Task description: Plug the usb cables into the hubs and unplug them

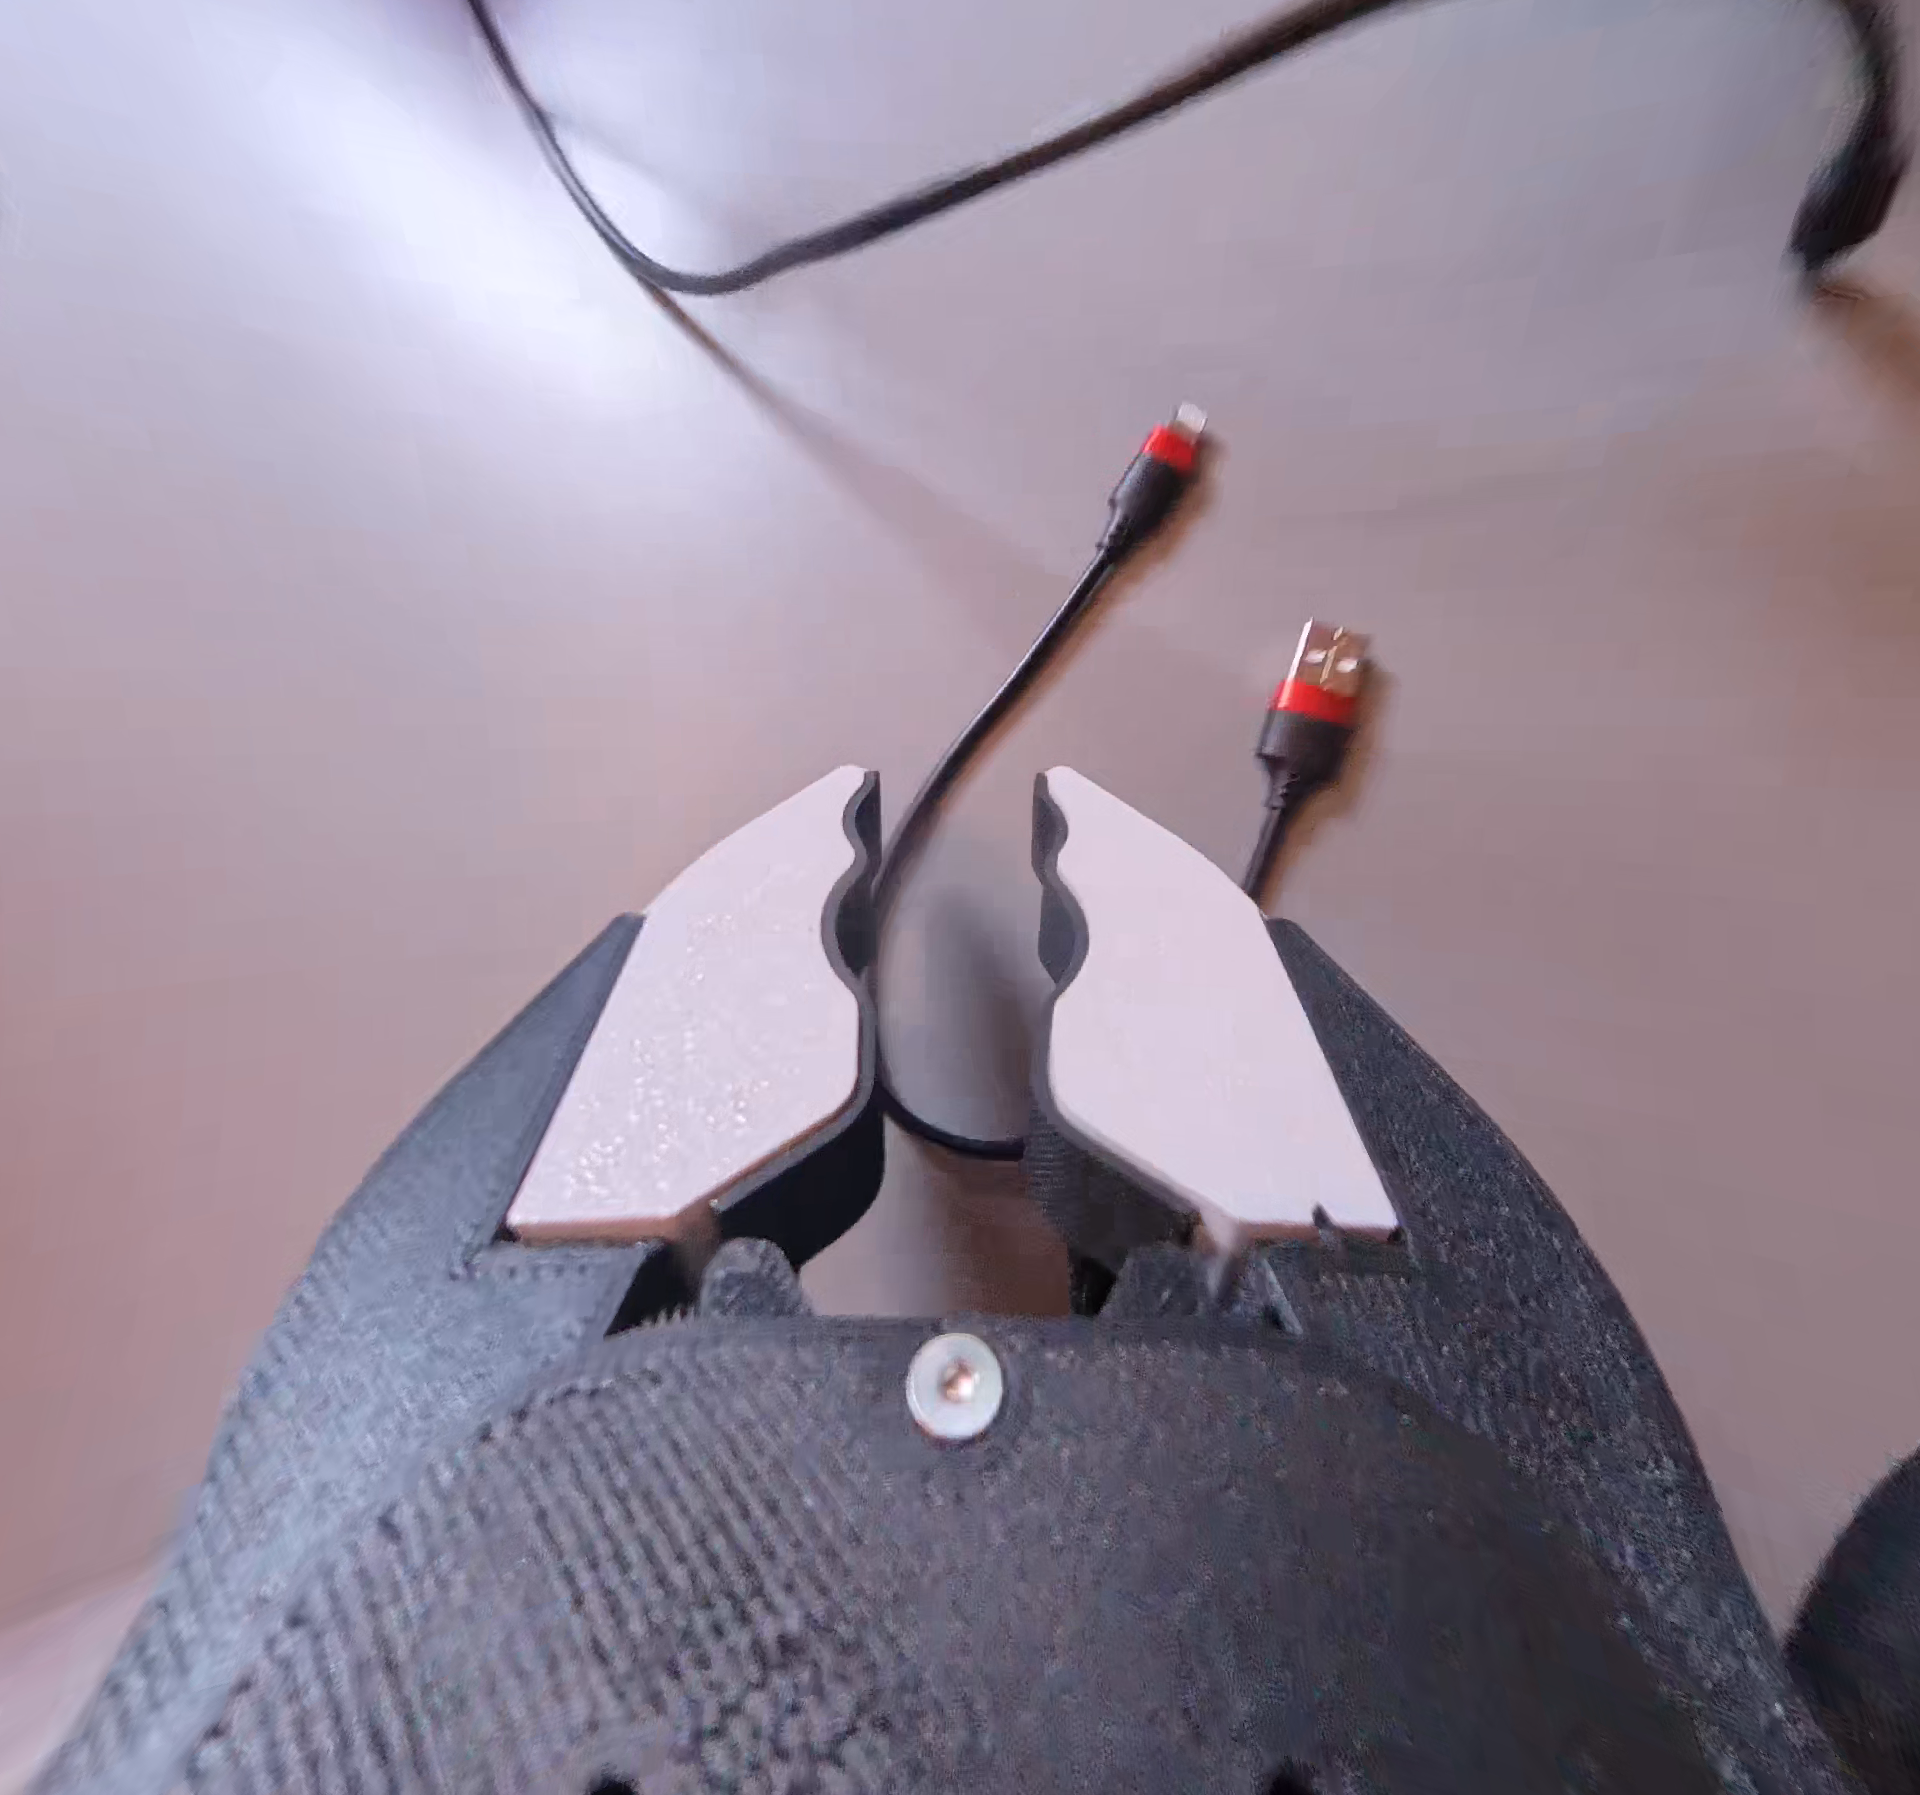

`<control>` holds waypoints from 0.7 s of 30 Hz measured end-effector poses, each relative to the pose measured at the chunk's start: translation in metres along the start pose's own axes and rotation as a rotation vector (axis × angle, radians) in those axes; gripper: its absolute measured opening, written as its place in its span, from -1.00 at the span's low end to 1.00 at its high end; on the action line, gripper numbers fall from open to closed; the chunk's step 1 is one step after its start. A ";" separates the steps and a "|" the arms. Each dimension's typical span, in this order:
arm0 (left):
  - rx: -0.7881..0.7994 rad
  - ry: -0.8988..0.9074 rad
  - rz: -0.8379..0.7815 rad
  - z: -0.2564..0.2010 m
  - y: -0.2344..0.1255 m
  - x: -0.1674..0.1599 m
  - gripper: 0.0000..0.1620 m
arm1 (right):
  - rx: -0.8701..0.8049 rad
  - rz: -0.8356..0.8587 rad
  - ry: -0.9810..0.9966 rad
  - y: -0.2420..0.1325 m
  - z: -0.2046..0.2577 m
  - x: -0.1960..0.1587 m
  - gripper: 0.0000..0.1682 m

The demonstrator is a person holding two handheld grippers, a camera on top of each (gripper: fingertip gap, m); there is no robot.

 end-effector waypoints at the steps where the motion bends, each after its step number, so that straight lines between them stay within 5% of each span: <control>1: -0.038 0.040 0.059 0.001 0.007 -0.001 -0.64 | -0.003 0.002 -0.003 0.000 0.000 0.000 -0.86; 8: -0.254 0.099 0.244 0.002 0.022 0.005 -0.94 | -0.029 -0.009 0.000 -0.007 -0.005 0.003 -0.86; 11: -0.077 0.213 0.261 0.023 0.017 0.011 -0.96 | -0.039 -0.020 0.002 -0.009 -0.008 0.004 -0.86; 18: 0.324 0.337 -0.048 0.035 -0.054 0.065 -0.96 | -0.106 -0.027 -0.011 -0.014 -0.018 0.006 -0.86; 21: 0.268 0.396 -0.102 -0.005 -0.064 0.061 -0.96 | -0.117 -0.029 -0.009 -0.016 -0.019 0.007 -0.86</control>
Point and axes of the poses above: each gripper's, where its closed fingertips meet, y out along the fingers, x out of its top, z = x × y across the jaws, the point moved 4 cm from there along -y, back along the fingers, and after that the axes turned 11 degrees about -z, right-handed, at the moved point
